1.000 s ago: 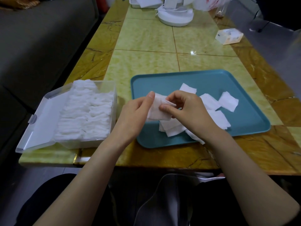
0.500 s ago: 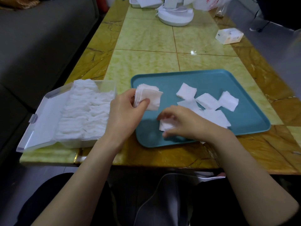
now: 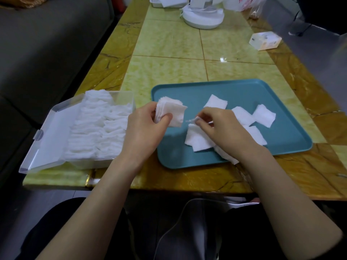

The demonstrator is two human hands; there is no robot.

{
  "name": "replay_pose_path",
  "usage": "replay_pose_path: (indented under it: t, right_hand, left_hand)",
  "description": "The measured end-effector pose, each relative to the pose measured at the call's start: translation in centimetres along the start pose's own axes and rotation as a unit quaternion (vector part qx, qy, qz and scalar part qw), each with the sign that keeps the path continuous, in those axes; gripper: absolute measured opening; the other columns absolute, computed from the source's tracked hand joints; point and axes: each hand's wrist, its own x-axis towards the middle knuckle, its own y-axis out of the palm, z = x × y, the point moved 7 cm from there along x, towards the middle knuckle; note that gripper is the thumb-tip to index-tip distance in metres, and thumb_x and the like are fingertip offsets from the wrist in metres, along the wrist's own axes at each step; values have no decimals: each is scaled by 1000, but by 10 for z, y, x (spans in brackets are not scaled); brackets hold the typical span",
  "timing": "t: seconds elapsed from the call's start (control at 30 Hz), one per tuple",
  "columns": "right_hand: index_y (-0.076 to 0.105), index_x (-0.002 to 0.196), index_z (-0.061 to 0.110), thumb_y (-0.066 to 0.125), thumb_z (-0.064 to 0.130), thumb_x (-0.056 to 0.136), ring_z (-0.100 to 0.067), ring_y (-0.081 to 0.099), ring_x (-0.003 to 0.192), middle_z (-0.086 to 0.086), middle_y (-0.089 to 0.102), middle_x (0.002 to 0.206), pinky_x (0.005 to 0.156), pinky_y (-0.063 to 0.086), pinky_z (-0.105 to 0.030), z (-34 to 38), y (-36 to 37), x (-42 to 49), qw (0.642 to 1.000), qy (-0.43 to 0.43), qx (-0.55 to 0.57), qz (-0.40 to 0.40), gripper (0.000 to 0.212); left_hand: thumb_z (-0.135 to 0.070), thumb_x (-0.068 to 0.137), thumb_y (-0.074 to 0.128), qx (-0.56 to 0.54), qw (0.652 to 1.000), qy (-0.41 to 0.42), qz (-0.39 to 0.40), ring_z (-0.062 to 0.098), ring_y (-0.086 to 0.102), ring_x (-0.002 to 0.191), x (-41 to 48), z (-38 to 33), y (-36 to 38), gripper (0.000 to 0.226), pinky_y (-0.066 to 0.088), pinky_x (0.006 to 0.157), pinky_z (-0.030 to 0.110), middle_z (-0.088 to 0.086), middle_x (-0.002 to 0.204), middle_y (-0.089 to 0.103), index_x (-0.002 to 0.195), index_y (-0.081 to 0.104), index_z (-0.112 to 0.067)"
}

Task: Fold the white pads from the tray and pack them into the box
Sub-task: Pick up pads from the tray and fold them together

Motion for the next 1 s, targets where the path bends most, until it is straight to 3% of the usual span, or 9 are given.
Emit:
replay_pose_path:
  t: [0.13, 0.2, 0.3, 0.4, 0.57, 0.73, 0.87, 1.0]
  right_hand:
    - [59, 90, 16, 57, 20, 92, 2, 56, 74, 15, 60, 78, 67, 43, -12, 13, -29, -3, 979, -25, 137, -147, 5]
    - [57, 86, 22, 57, 19, 91, 4, 54, 72, 19, 59, 77, 65, 40, -11, 16, -38, -5, 963, -30, 202, -176, 6]
    - [57, 81, 31, 59, 19, 88, 0, 55, 73, 18, 61, 75, 67, 44, -19, 26, -29, -4, 964, -50, 244, -97, 14]
    - [64, 85, 17, 65, 14, 86, 4, 56, 72, 16, 60, 75, 67, 41, -9, 30, -9, -5, 976, -66, 208, -13, 3]
    - [65, 87, 12, 67, 19, 85, 3, 56, 72, 19, 59, 75, 68, 42, -9, 21, -12, -3, 985, -68, 151, -46, 7]
    - [63, 86, 12, 65, 23, 85, -5, 54, 72, 7, 61, 77, 68, 44, -15, 25, -15, -4, 986, -101, 104, -78, 12]
    - [64, 84, 11, 65, 20, 83, -8, 53, 74, 5, 58, 79, 69, 45, -20, 32, -16, -4, 982, -139, 93, -89, 9]
    - [64, 84, 13, 66, 17, 83, -1, 53, 73, 12, 55, 77, 70, 43, -12, 28, -16, -4, 980, -117, 133, -86, 5]
  left_hand:
    - [-18, 87, 60, 20, 1000, 1, 5, -1, 54, 68, 1, 4, 1, 8, 38, 58, 9, -14, 70, 58, 91, 66, -16]
    - [-20, 88, 59, 39, 999, 4, 15, 2, 54, 67, 1, 6, 4, 10, 37, 56, 11, -13, 71, 58, 93, 66, -15]
    - [-22, 88, 60, 38, 999, 10, 31, 12, 56, 69, 0, 6, 8, 11, 36, 55, 18, -5, 73, 62, 91, 67, -14]
    - [-27, 89, 62, -30, 996, 16, 81, 11, 56, 67, -2, 2, 18, 14, 41, 59, 29, 2, 73, 67, 88, 69, -15]
    - [-33, 90, 50, -85, 986, 15, 142, 30, 63, 80, -10, -6, 31, 33, 48, 75, 50, 16, 84, 68, 91, 67, -5]
    - [-33, 95, 41, -77, 983, 3, 166, 34, 59, 89, -14, -12, 33, 41, 44, 81, 52, 20, 91, 67, 95, 65, 0]
    - [-42, 85, 32, -107, 980, -23, 166, 28, 54, 78, -16, -13, 30, 54, 43, 81, 52, 18, 81, 61, 84, 59, 4]
    - [-59, 82, 45, -129, 976, -22, 177, 33, 63, 92, -18, -14, 30, 58, 47, 86, 55, 16, 92, 69, 95, 68, -8]
